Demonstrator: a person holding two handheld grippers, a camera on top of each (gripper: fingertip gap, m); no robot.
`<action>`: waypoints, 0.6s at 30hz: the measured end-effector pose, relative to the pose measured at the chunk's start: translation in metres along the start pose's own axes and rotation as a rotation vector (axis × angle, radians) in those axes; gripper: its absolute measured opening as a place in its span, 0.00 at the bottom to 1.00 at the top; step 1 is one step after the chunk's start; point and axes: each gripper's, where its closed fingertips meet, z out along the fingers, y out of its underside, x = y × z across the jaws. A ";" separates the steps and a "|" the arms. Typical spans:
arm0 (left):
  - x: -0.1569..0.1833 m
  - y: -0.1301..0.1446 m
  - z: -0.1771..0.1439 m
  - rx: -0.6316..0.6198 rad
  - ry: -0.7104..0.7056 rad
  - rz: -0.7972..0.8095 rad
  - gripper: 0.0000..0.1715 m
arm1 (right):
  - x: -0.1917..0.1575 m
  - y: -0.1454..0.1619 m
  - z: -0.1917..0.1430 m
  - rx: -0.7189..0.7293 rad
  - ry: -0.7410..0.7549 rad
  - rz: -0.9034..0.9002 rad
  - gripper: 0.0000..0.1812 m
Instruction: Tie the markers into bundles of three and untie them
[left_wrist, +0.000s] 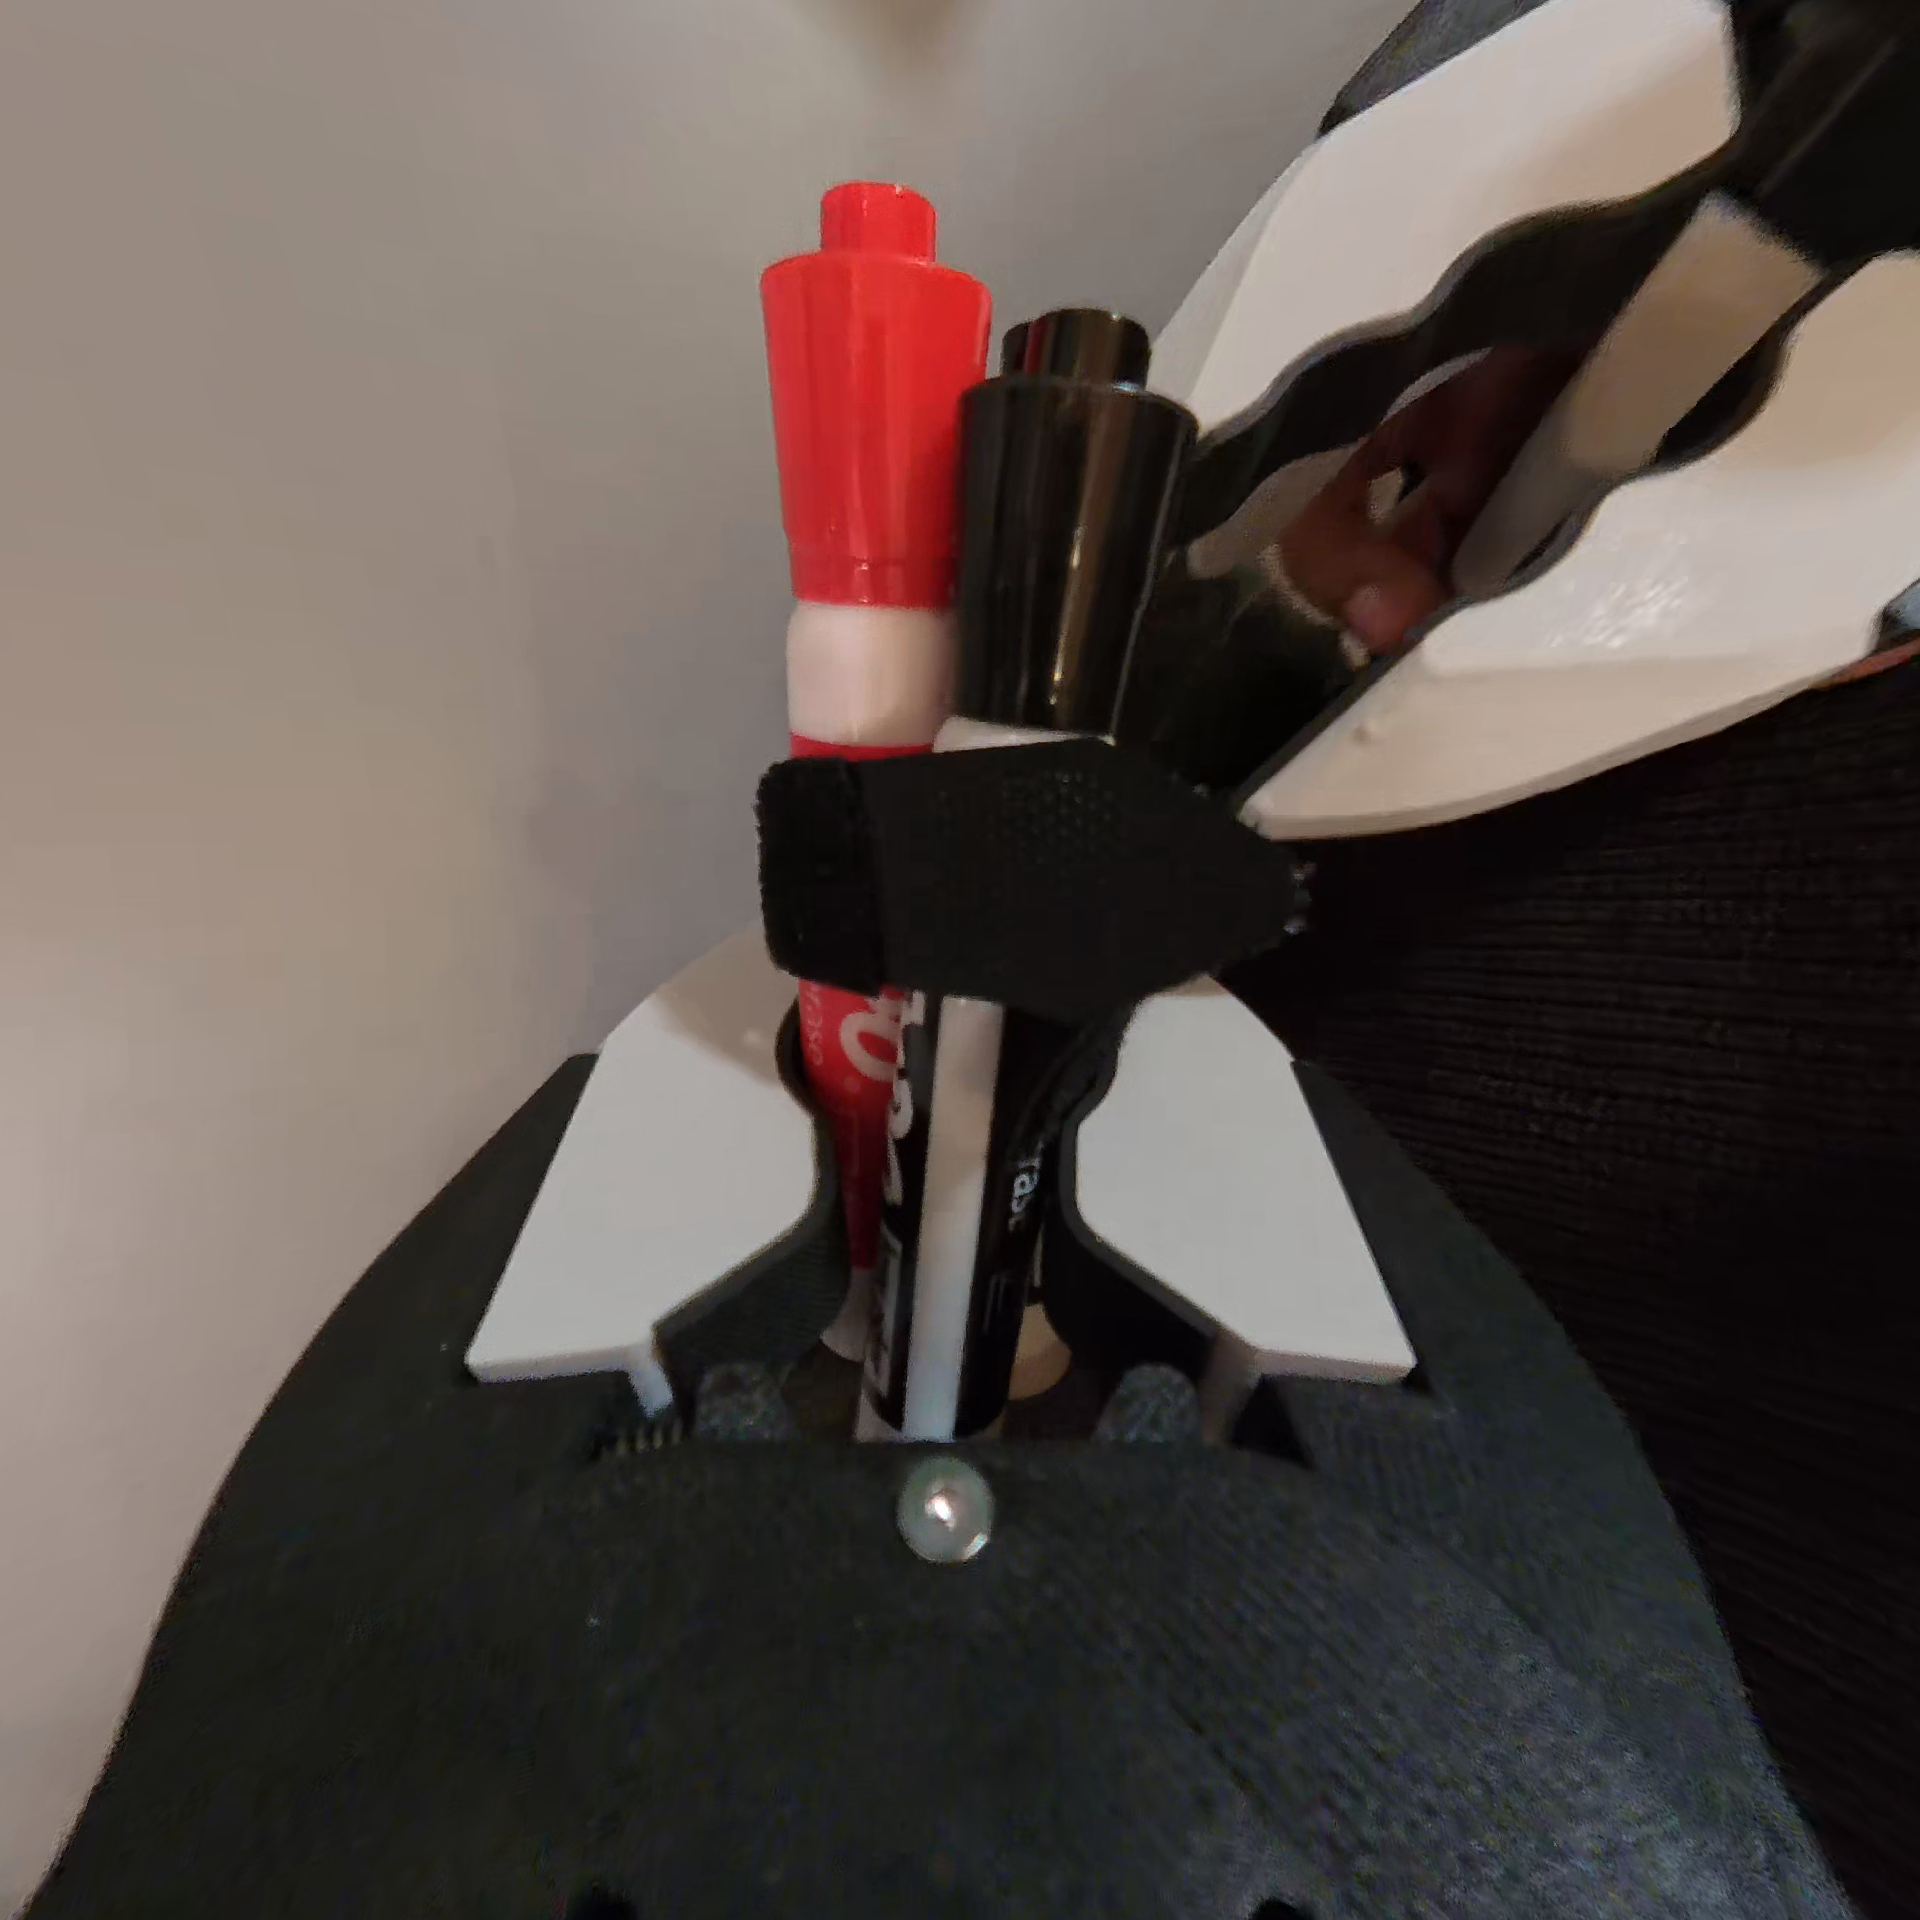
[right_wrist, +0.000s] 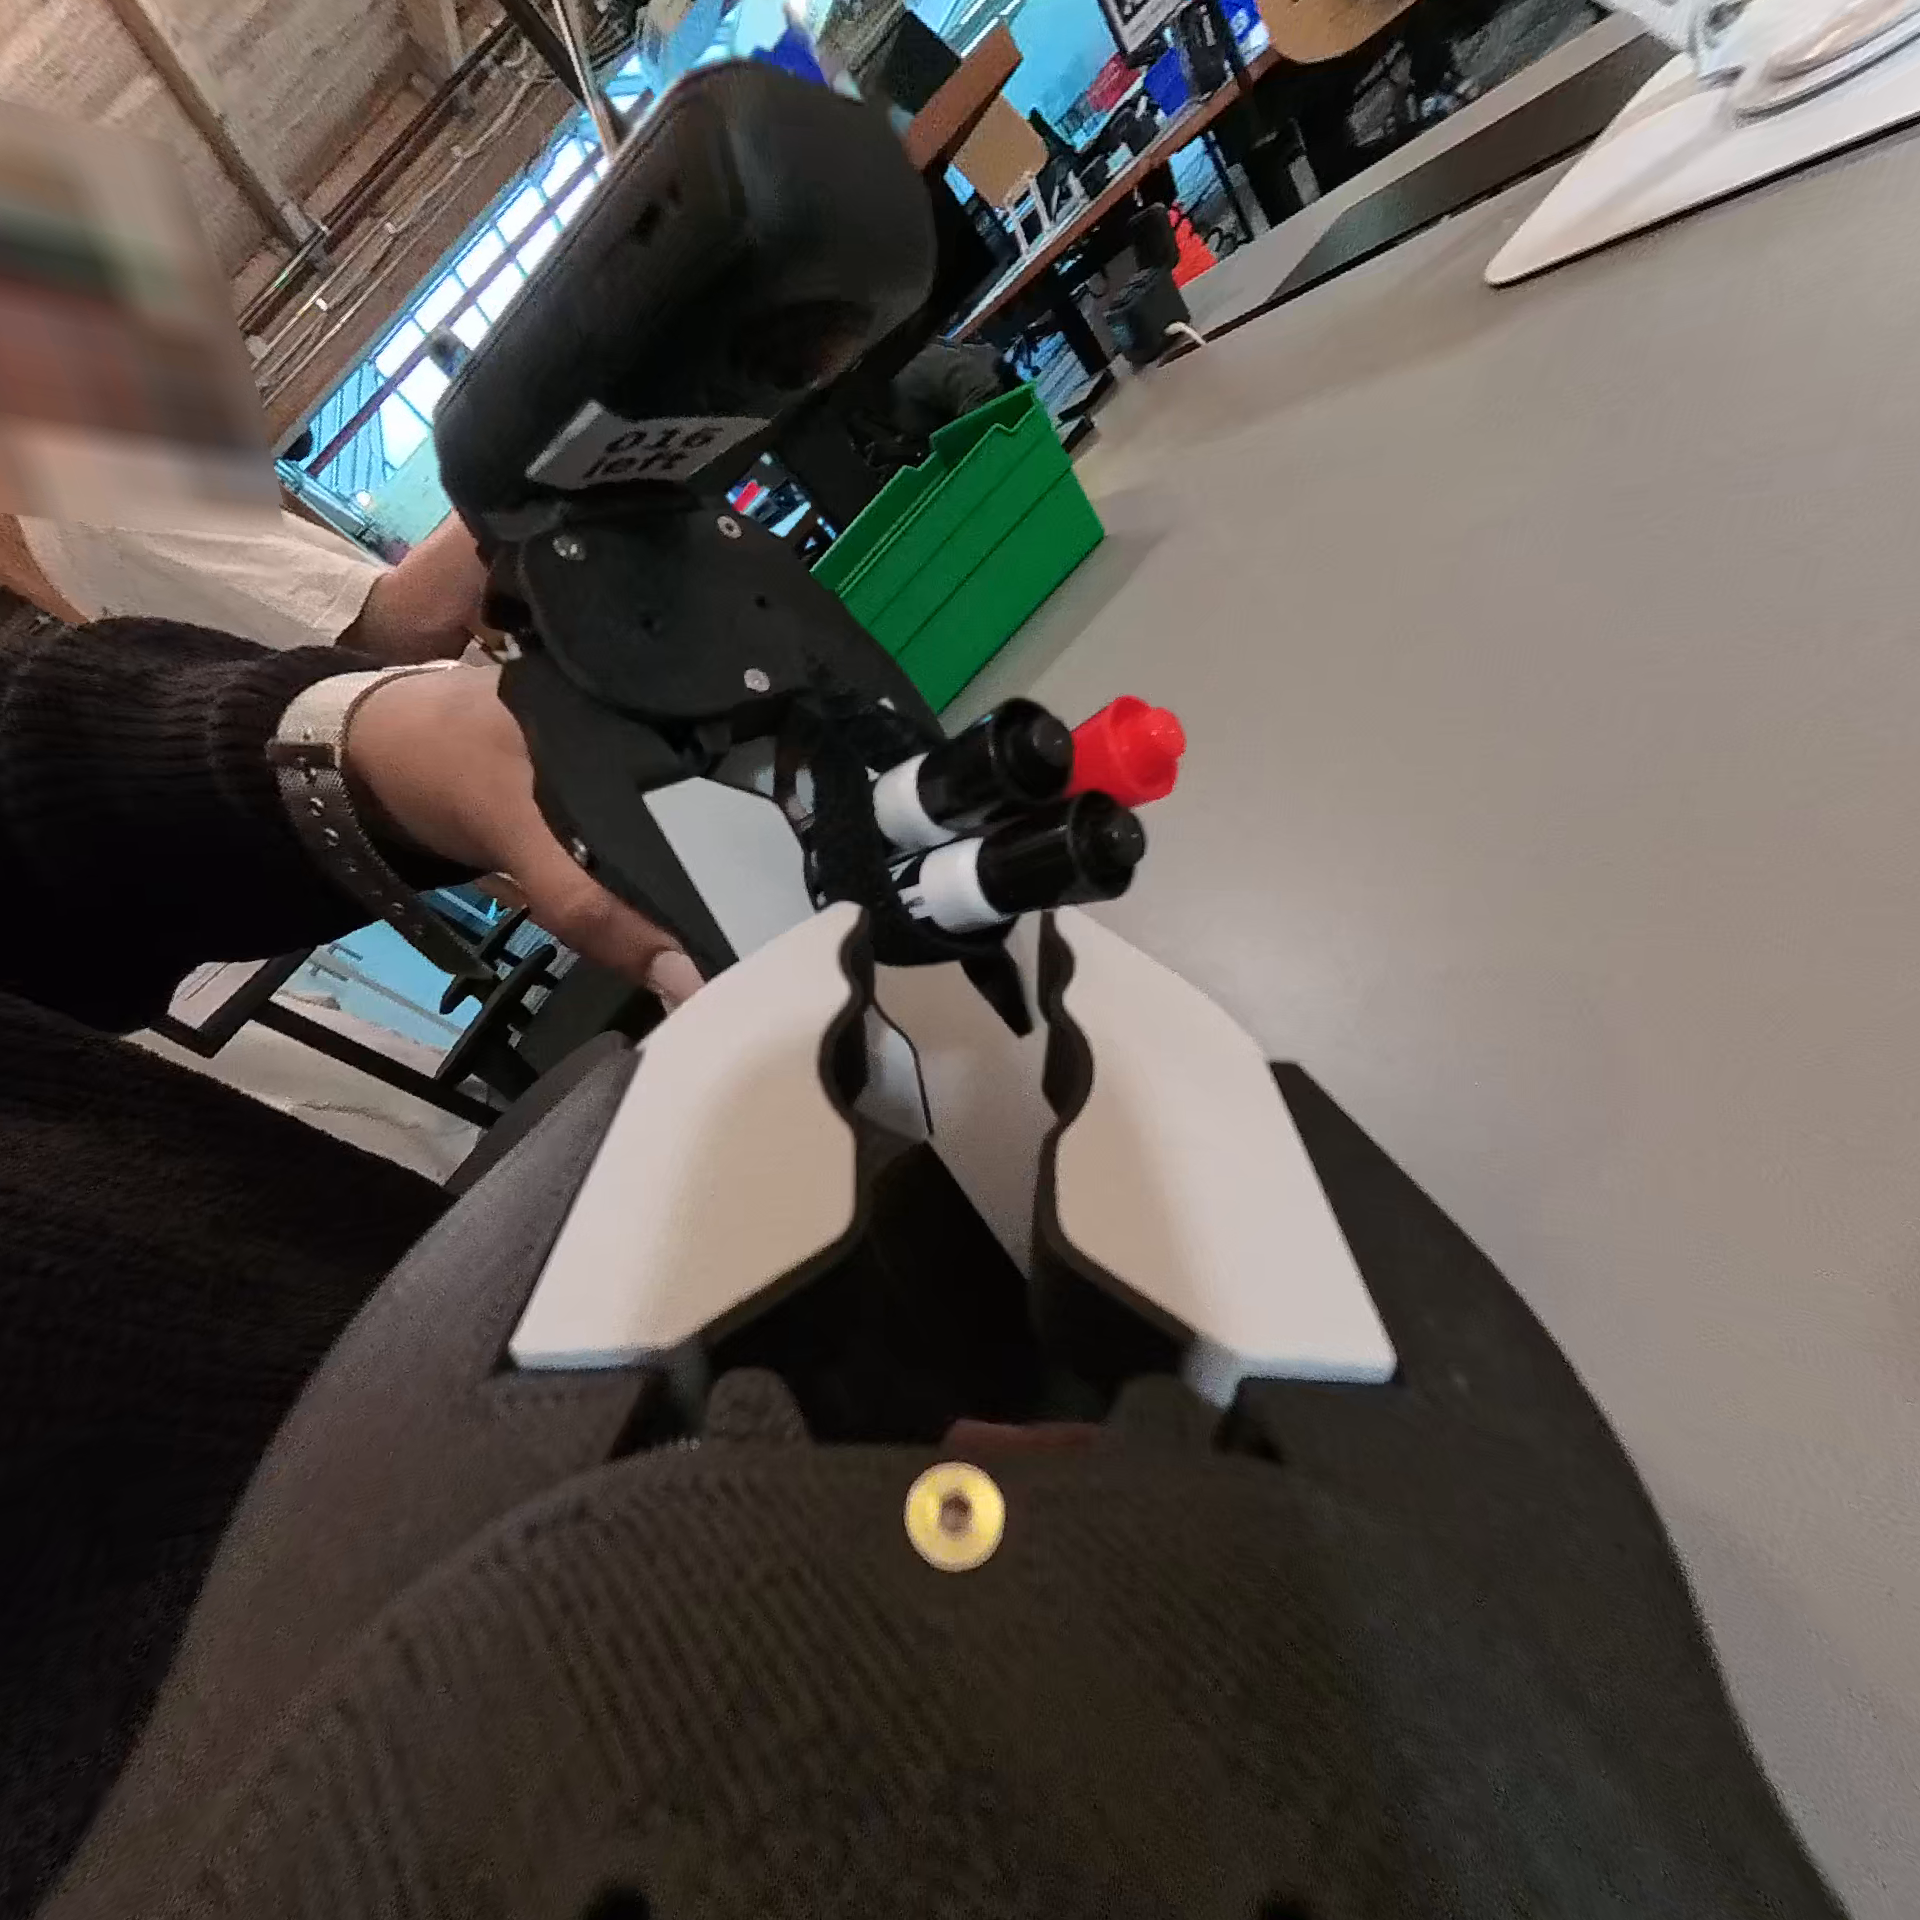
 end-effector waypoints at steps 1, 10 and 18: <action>-0.006 0.003 0.000 -0.015 -0.031 0.011 0.25 | 0.002 0.000 -0.001 -0.002 0.006 0.011 0.17; -0.068 0.043 0.000 -0.190 -0.225 0.072 0.25 | 0.002 0.016 0.004 -0.092 0.020 -0.009 0.16; -0.067 0.055 0.013 -0.187 -0.204 0.075 0.25 | 0.006 0.023 0.008 -0.125 0.076 -0.100 0.14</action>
